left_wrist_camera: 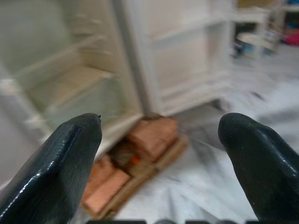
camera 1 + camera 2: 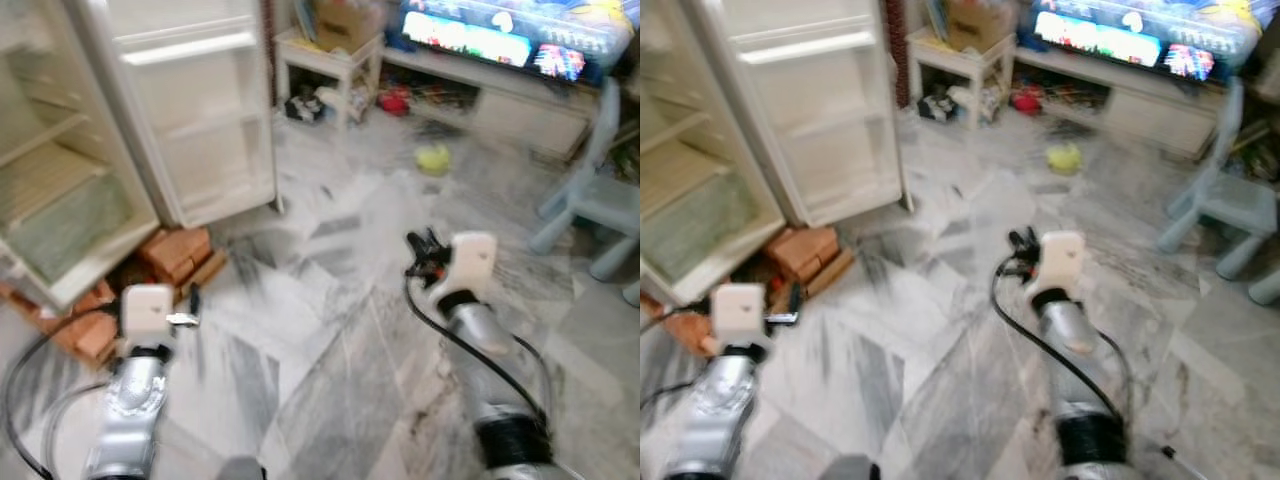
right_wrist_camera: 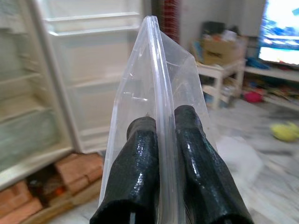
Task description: Restocking fridge
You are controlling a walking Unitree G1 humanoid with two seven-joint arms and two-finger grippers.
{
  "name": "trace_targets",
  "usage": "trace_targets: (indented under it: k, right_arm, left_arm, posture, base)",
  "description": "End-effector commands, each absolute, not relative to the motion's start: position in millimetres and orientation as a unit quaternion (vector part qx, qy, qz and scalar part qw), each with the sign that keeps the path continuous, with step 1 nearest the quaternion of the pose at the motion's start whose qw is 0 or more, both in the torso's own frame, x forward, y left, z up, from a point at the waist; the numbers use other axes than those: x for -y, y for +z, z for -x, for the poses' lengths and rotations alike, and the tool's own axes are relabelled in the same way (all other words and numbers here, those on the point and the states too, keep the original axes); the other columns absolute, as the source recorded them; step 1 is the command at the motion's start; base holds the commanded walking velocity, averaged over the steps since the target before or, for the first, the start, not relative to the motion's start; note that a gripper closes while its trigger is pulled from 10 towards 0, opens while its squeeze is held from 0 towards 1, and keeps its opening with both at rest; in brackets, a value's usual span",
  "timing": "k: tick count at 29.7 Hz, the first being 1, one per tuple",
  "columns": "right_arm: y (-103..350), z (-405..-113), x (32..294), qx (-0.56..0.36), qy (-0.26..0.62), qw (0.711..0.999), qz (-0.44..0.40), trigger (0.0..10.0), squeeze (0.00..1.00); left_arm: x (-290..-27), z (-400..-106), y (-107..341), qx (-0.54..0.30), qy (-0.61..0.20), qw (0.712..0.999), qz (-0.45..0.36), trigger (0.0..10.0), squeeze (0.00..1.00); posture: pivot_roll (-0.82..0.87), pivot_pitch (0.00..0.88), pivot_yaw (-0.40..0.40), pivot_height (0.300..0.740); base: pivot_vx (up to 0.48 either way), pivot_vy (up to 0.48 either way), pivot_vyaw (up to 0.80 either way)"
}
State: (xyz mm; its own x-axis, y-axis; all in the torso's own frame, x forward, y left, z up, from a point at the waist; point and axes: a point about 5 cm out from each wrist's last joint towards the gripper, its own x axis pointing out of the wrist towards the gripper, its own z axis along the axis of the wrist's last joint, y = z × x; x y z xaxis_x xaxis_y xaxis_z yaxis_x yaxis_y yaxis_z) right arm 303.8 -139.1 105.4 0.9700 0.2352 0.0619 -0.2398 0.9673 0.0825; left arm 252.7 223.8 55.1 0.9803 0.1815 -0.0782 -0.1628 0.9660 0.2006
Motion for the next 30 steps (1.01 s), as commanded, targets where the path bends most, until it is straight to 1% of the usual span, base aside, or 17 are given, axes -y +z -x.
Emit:
trace_targets:
  k: [1, 3, 15, 20, 24, 28, 30]
  right_arm:
    - [102.5, -301.0, 154.2, 0.023, 0.096, 0.994, -0.038, 10.0, 0.00]
    - [100.7, -298.7, 155.4, 0.021, 0.094, 0.995, -0.039, 10.0, 0.00]
    - [98.4, -295.8, 155.9, 0.023, 0.093, 0.995, -0.036, 10.0, 0.00]
    - [96.8, -296.0, 153.0, 0.017, 0.106, 0.994, -0.029, 10.0, 0.00]
    - [99.3, -299.1, 151.8, 0.020, 0.111, 0.993, -0.027, 10.0, 0.00]
    - [103.0, -303.6, 151.1, 0.024, 0.111, 0.993, -0.032, 10.0, 0.00]
    - [103.4, -305.1, 148.8, 0.022, 0.116, 0.993, -0.029, 10.0, 0.00]
  left_arm:
    - [-217.1, -250.3, 51.3, -0.054, 0.075, 0.991, -0.093, 10.0, 0.00]
    - [-216.9, -248.0, 49.3, -0.061, 0.073, 0.992, -0.082, 10.0, 0.00]
    - [-212.7, -248.3, 51.0, -0.054, 0.076, 0.992, -0.081, 10.0, 0.00]
    - [-217.0, -244.8, 47.6, -0.060, 0.085, 0.991, -0.079, 10.0, 0.00]
    - [-215.2, -245.6, 49.3, -0.058, 0.085, 0.992, -0.078, 10.0, 0.00]
    - [-212.6, -245.2, 50.0, -0.056, 0.082, 0.992, -0.078, 10.0, 0.00]
    - [-212.8, -245.2, 49.8, -0.057, 0.082, 0.992, -0.077, 10.0, 0.00]
  posture:
    - [0.07, 0.000, -0.037, 0.740]
    - [0.06, 0.000, -0.035, 0.740]
    - [0.06, 0.000, -0.030, 0.740]
    - [0.07, 0.000, -0.043, 0.740]
    - [0.08, 0.000, -0.040, 0.740]
    - [0.08, 0.000, -0.031, 0.740]
    - [0.09, 0.000, -0.028, 0.740]
  base:
    - [0.000, 0.000, 0.78]
    - [0.000, 0.000, 0.78]
    - [0.000, 0.000, 0.78]
    - [0.298, 0.000, 0.78]
    - [0.336, 0.000, 0.78]
    - [0.460, 0.000, 0.77]
    - [0.458, 0.000, 0.28]
